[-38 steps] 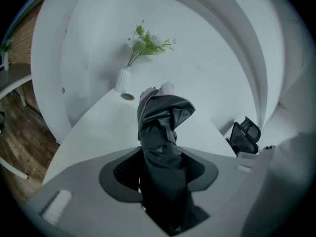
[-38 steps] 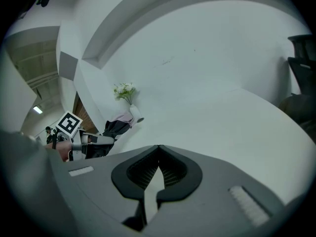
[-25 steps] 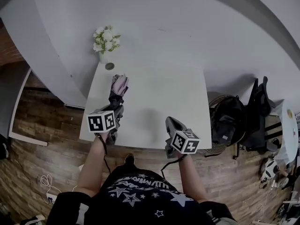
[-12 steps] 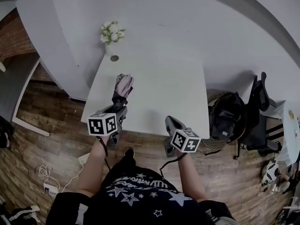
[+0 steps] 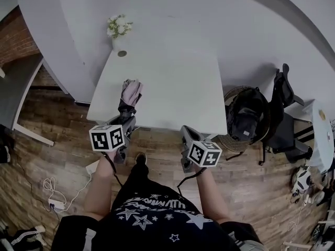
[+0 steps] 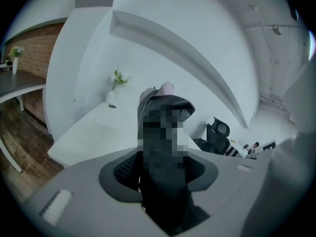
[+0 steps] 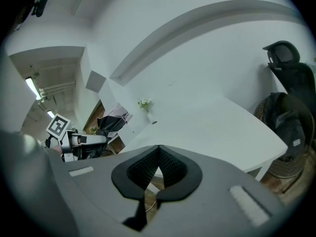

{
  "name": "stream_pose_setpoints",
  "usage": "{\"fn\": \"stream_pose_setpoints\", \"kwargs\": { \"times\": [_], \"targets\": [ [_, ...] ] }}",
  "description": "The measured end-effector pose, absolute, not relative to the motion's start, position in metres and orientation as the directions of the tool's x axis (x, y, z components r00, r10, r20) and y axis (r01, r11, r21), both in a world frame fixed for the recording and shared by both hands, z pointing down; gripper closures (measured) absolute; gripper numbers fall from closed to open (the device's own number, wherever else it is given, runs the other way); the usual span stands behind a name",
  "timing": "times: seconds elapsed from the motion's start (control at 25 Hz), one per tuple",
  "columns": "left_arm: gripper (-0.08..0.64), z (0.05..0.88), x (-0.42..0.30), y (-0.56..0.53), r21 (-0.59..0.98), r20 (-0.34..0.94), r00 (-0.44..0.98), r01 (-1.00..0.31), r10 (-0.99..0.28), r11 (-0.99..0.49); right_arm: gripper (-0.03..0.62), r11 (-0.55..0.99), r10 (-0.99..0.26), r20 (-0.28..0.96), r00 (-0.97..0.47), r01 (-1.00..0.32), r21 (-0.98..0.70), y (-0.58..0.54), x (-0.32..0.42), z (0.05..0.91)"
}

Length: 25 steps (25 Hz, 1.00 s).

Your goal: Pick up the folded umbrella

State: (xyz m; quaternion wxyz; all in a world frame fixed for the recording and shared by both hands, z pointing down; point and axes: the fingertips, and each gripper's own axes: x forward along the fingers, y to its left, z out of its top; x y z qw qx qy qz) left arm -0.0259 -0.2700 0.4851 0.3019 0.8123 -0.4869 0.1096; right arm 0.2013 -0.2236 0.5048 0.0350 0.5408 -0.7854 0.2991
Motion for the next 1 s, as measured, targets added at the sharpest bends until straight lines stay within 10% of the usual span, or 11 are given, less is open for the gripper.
{"fn": "stream_pose_setpoints", "kwargs": {
  "times": [1.0],
  "targets": [
    [0.354,0.502,-0.033,-0.160,0.402,0.466,0.506,-0.852,-0.726,-0.336,0.577,0.284,-0.824,0.373,-0.427,-0.880,-0.380,-0.140,0.198,0.501]
  ]
}}
